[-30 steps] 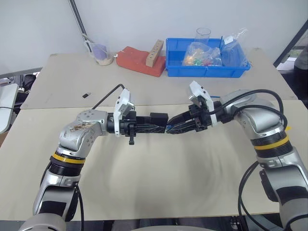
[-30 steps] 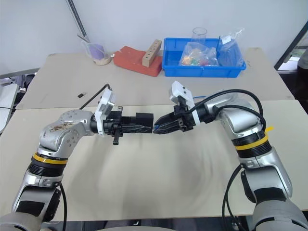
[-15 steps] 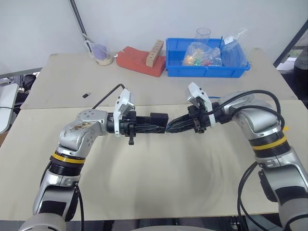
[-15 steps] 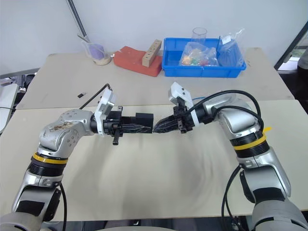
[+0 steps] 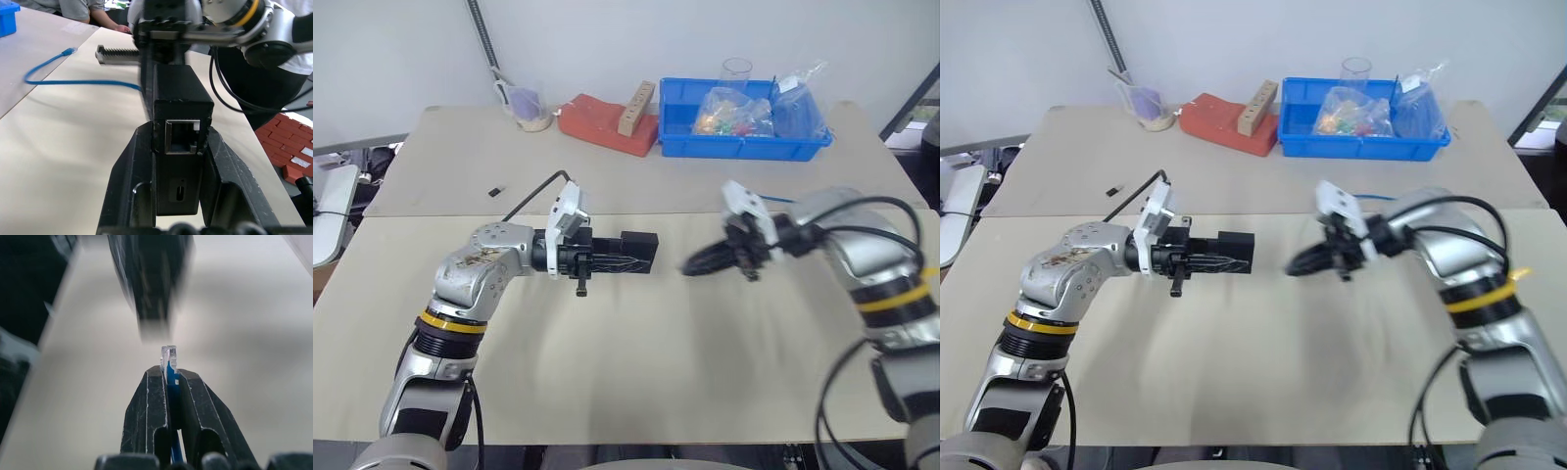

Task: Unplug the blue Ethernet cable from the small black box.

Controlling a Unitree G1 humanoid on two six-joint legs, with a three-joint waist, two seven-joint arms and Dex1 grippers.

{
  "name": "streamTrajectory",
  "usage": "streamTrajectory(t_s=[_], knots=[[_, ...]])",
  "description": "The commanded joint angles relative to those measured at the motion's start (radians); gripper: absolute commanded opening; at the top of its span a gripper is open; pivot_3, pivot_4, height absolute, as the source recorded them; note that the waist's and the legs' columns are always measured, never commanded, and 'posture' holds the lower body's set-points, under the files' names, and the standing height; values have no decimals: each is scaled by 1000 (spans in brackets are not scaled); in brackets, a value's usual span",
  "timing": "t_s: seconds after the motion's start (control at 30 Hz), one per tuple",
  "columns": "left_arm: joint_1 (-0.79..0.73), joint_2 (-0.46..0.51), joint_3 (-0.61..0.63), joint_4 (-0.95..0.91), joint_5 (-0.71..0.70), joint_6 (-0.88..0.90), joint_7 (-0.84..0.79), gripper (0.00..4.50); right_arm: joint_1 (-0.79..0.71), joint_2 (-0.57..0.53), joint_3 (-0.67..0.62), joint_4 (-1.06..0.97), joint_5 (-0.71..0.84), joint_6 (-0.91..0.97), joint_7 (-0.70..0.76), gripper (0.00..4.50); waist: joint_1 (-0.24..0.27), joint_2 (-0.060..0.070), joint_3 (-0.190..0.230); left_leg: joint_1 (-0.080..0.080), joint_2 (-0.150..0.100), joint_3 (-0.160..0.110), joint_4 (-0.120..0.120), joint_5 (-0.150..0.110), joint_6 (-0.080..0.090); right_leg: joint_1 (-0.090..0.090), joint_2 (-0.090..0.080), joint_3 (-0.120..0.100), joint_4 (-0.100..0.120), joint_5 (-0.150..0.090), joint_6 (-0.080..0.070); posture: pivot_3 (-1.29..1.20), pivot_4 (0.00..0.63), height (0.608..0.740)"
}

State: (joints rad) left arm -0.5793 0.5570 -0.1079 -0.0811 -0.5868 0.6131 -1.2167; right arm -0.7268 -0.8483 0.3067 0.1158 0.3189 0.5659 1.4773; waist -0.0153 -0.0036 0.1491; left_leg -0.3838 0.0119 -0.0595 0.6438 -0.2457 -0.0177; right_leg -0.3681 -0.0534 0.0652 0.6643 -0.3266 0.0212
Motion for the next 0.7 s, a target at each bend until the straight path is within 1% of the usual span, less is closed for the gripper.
streamTrajectory(t_s=[0.03, 0.2, 0.27, 0.33, 0.4, 0.43, 0.53, 0.57, 0.6, 0.63, 0.67, 0.7], knots=[[25, 9, 38, -63, -21, -17, 12, 596, 44, -36, -46, 43, -34, -92, 1, 35, -1, 0, 0, 0, 0, 1, 0, 0, 0, 0, 0, 1, 0, 0, 0, 0, 150, 740], [92, -26, 40, -56, 37, -99, 70, 596, 139, 43, -55, 70, -139, -236, -196, 35, -24, 0, 0, 2, 4, 2, -1, 0, 0, 0, 4, 3, 2, 0, 0, 0, 150, 740], [107, -39, 44, -57, 44, -115, 92, 596, 165, 67, -67, 54, -153, -252, -239, 35, -25, 0, 0, 1, 5, 1, -1, 0, 0, -1, 5, 3, 2, 0, 0, 0, 150, 740], [125, -54, 50, -64, 49, -124, 122, 596, 203, 74, -84, 12, -149, -248, -258, 1004, -23, 1, 0, 0, 4, 1, -1, 0, 0, -1, 5, 3, 2, 0, 0, 0, 150, 740], [137, -64, 57, -71, 48, -127, 147, 596, 237, 63, -95, -29, -145, -253, -261, 1613, -20, 1, 0, 0, 4, 1, 0, 0, 0, -1, 4, 3, 2, 0, 0, 0, 150, 740], [142, -67, 59, -73, 50, -131, 159, 596, 251, 57, -103, -48, -141, -255, -262, 2058, -18, 1, 0, 0, 4, 1, 0, 0, 0, -1, 4, 3, 2, 0, 0, 0, 150, 740], [164, -69, 69, -73, 57, -149, 185, 596, 273, 50, -147, -123, -114, -238, -277, 3066, -12, 1, 0, 1, 3, 1, 0, 0, 0, -1, 4, 3, 2, 0, 0, 0, 150, 740], [175, -69, 80, -67, 61, -160, 199, 596, 281, 50, -176, -178, -87, -209, -290, 3346, -11, 1, 0, 1, 3, 1, 0, 0, 0, -1, 3, 3, 2, 0, 0, 0, 150, 740], [185, -70, 91, -59, 68, -173, 212, 596, 287, 58, -210, -234, -50, -168, -308, 3749, -10, 1, 0, 1, 3, 1, 0, 0, 0, -1, 3, 4, 2, 0, 0, 0, 150, 740], [192, -70, 98, -55, 71, -182, 221, 596, 292, 63, -233, -275, -23, -137, -322, 3967, -10, 1, 0, 1, 3, 1, 0, 0, 0, -1, 3, 4, 2, 0, 0, 0, 150, 740], [201, -74, 111, -35, 85, -207, 241, 596, 296, 77, -274, -347, 42, -62, -352, 4341, -9, 1, 0, 1, 3, 1, -1, 0, 0, -1, 3, 4, 2, 0, 0, 0, 150, 740], [206, -83, 121, -11, 103, -235, 265, 596, 301, 94, -307, -410, 86, -5, -393, 4341, -8, 1, 0, 1, 3, 1, -1, 0, 0, -1, 4, 4, 2, 0, 0, 0, 150, 740]])
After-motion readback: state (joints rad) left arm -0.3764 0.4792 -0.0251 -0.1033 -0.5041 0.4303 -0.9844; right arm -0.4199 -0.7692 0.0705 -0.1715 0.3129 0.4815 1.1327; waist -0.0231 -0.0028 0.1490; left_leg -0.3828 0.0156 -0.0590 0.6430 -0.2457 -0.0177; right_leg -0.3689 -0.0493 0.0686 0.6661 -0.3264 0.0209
